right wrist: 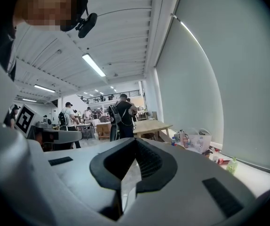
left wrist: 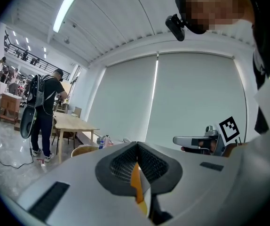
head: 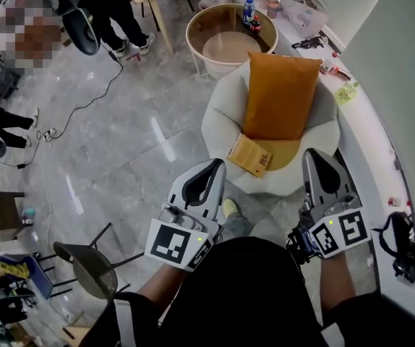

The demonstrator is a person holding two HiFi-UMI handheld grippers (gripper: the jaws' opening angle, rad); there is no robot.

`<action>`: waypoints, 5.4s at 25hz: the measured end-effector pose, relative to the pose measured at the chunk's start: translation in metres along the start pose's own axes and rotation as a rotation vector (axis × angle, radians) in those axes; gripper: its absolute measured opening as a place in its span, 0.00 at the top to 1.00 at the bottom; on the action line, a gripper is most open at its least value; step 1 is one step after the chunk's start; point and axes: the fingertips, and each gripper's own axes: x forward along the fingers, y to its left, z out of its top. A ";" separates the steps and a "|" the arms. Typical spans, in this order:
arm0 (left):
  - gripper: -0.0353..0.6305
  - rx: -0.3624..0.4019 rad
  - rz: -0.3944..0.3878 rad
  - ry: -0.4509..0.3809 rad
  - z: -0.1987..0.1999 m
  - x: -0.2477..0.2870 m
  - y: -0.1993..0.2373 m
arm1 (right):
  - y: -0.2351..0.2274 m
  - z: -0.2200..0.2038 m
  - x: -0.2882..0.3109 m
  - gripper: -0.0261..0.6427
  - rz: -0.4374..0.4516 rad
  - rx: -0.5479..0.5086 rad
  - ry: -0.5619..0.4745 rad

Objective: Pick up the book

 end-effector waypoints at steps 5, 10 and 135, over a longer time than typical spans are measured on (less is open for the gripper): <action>0.94 -0.011 -0.021 0.011 -0.005 0.003 0.008 | 0.004 -0.004 0.003 0.94 -0.019 -0.006 0.013; 0.94 -0.014 -0.045 0.010 -0.005 0.009 0.007 | 0.001 -0.005 0.005 0.94 -0.031 -0.013 0.020; 0.60 -0.107 -0.025 0.736 -0.410 0.258 0.135 | -0.195 -0.233 0.193 0.94 0.116 0.135 0.371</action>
